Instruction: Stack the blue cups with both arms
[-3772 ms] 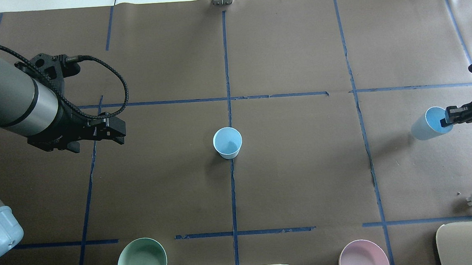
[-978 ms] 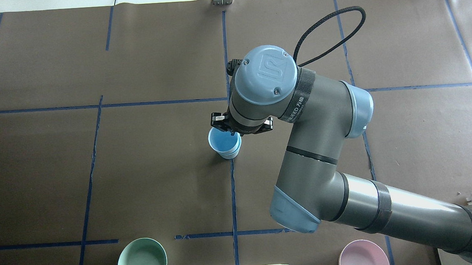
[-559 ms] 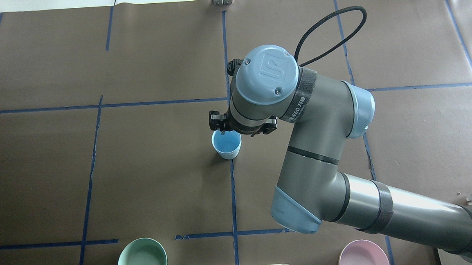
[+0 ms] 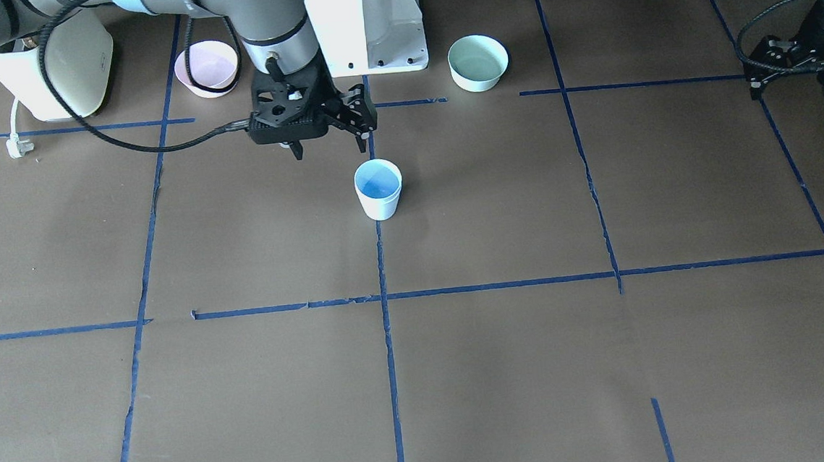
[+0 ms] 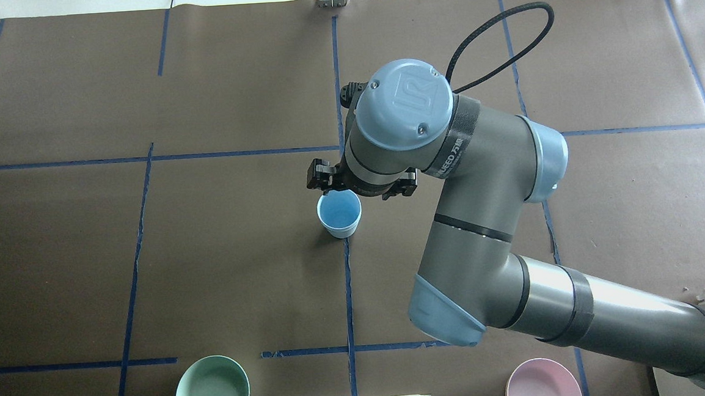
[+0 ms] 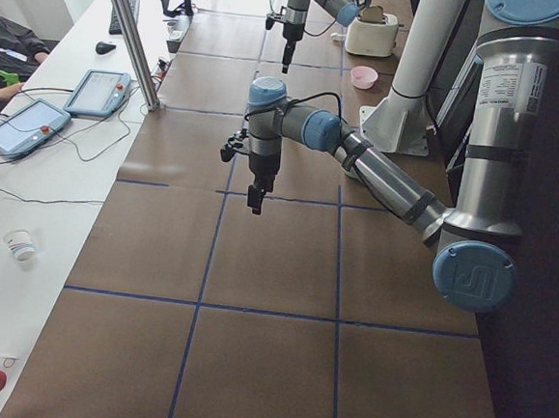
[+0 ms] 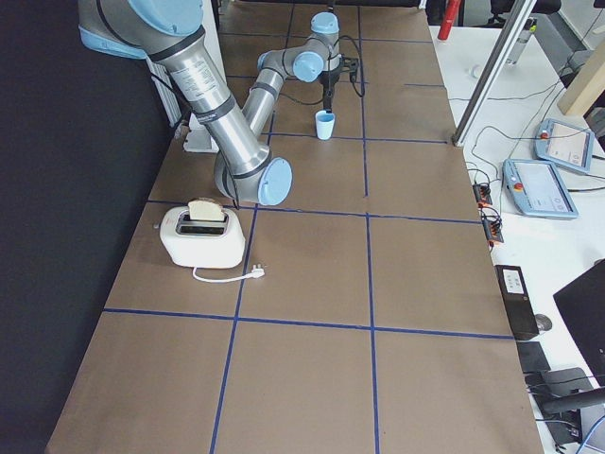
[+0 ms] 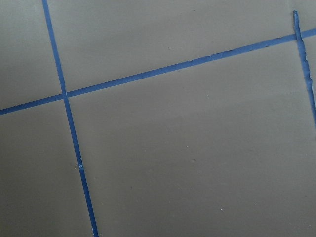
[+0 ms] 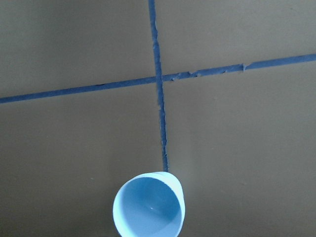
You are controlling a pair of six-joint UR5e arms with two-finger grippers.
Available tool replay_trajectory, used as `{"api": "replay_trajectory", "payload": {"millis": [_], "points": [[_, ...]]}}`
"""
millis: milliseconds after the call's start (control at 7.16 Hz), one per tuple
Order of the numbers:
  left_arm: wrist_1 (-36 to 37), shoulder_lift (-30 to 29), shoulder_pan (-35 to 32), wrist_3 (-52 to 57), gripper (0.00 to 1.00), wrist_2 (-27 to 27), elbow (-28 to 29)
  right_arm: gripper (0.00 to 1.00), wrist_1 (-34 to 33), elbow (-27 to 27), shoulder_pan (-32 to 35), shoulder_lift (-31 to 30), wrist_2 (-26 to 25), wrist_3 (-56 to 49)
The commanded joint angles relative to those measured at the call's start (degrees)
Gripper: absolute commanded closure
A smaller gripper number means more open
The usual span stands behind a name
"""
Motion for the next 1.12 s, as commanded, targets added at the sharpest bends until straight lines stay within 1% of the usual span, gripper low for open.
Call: {"api": "replay_trajectory", "payload": {"millis": [0,140,279,419,559,699,838,978], "points": [[-0.07,0.00,-6.91,9.79,0.00,-4.54,5.26,0.00,-1.58,6.89,8.92,-10.22,4.72,-15.92],[-0.15,0.00,-11.22,16.47,0.00,-6.74,9.30,0.00,-1.94,7.18,14.80,-14.62,8.93,-24.89],[-0.15,0.00,-15.44,22.45,0.00,-8.07,13.26,0.00,-1.42,7.09,20.08,-19.53,11.76,-33.42],[-0.24,-0.09,-19.84,28.08,0.00,-8.17,17.13,0.00,-1.50,6.48,25.78,-24.80,13.70,-44.30],[-0.85,-0.18,-23.19,31.18,0.00,-8.26,21.34,0.00,-1.42,4.65,30.45,-28.95,15.72,-51.19],[-2.42,-0.09,-24.87,31.21,0.00,-9.83,25.13,0.00,-1.33,1.67,34.76,-31.68,18.09,-56.66],[-3.48,-0.09,-24.89,30.87,0.00,-13.85,28.73,0.00,-1.33,-0.36,38.46,-34.23,19.42,-63.32],[-7.41,-0.09,-24.89,30.17,0.00,-14.41,31.55,0.00,-1.33,-1.69,41.46,-36.78,21.00,-69.57]]}}
